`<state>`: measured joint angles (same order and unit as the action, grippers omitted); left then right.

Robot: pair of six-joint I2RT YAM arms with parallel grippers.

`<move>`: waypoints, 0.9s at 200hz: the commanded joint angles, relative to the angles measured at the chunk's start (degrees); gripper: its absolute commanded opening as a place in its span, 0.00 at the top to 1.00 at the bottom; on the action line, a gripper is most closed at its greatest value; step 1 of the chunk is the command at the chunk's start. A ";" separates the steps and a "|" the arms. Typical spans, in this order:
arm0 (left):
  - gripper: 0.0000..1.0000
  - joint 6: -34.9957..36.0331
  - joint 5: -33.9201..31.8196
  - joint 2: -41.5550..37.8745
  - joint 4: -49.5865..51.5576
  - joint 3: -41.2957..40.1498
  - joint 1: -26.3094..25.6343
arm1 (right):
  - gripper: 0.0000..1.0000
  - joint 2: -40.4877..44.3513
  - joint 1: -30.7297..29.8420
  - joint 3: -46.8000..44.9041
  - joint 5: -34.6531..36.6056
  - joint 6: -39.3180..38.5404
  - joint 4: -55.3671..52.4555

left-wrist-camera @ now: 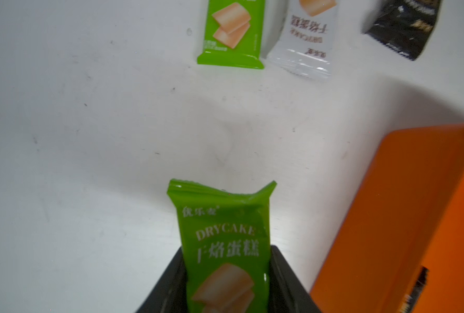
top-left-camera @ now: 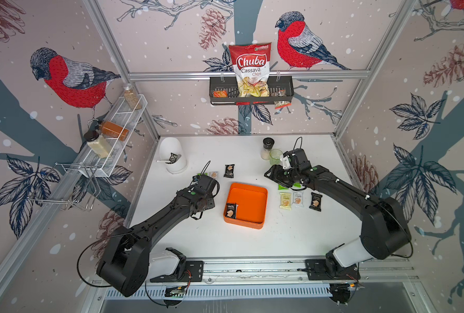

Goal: Take the cookies out of the storage box
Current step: Place the cookie at the center of the board.

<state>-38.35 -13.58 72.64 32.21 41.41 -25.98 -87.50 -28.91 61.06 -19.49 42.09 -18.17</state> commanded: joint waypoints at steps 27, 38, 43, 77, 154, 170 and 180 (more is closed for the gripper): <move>0.59 5.86 -0.74 2.89 -6.56 -2.50 3.75 | 0.34 -0.17 -1.81 -0.38 2.64 1.70 1.67; 0.58 6.15 -0.23 4.24 -7.42 -2.47 4.42 | 0.34 -0.12 -1.87 -0.01 2.86 1.68 1.33; 0.59 6.17 0.09 4.89 -7.82 -2.39 4.67 | 0.34 -0.06 -1.86 0.15 3.02 1.60 1.17; 0.58 6.68 0.18 9.58 -8.78 -1.78 5.58 | 0.34 0.21 -1.87 1.26 4.17 1.25 -0.10; 0.37 6.64 0.65 11.29 -8.40 -1.14 5.65 | 0.33 3.01 -1.64 -1.07 4.93 1.61 -0.41; 0.31 6.45 1.04 9.81 -7.89 -1.13 5.62 | 0.33 3.69 -1.44 -1.53 5.28 1.25 -0.80; 0.29 6.23 1.44 8.70 -7.32 -0.98 5.62 | 0.33 4.20 -1.37 -2.01 5.31 1.07 -0.86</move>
<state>-31.92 -13.02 83.31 23.44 39.90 -20.53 -84.44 -30.48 59.79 -15.27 43.62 -18.28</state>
